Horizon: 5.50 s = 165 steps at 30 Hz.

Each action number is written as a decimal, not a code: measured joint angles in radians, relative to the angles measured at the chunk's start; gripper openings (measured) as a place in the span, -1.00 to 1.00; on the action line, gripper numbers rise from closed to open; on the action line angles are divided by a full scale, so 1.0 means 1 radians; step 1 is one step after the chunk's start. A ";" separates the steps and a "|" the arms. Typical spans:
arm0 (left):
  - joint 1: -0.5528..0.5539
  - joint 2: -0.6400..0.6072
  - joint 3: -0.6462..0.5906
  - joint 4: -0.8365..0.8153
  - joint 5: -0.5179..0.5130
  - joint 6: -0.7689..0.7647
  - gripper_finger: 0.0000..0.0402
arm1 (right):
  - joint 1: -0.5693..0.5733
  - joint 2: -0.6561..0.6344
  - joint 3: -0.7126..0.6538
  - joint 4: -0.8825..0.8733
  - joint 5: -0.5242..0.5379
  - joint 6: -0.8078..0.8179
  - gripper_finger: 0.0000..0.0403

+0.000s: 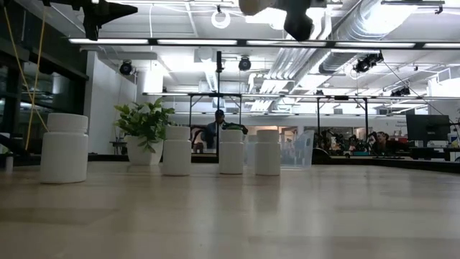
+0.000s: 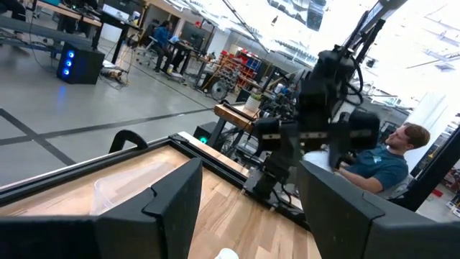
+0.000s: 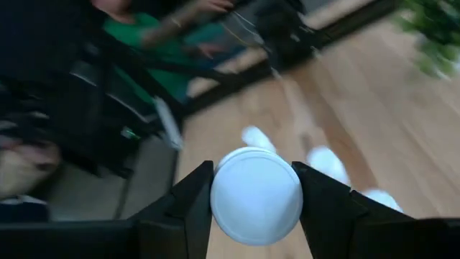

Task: Pick and place pill bottles into a basket
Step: Put the white pill bottle into the transparent container

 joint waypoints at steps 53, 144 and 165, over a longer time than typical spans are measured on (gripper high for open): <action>0.000 0.000 0.000 -0.026 0.000 0.003 0.29 | -0.063 0.000 0.000 0.116 -0.243 0.093 -0.24; 0.000 0.000 0.000 -0.025 -0.001 -0.019 0.29 | -0.341 0.370 0.000 -0.288 0.421 -0.319 -0.24; 0.000 0.000 0.000 -0.025 -0.002 -0.018 0.29 | -0.402 0.390 0.000 -0.233 0.364 -0.363 -0.23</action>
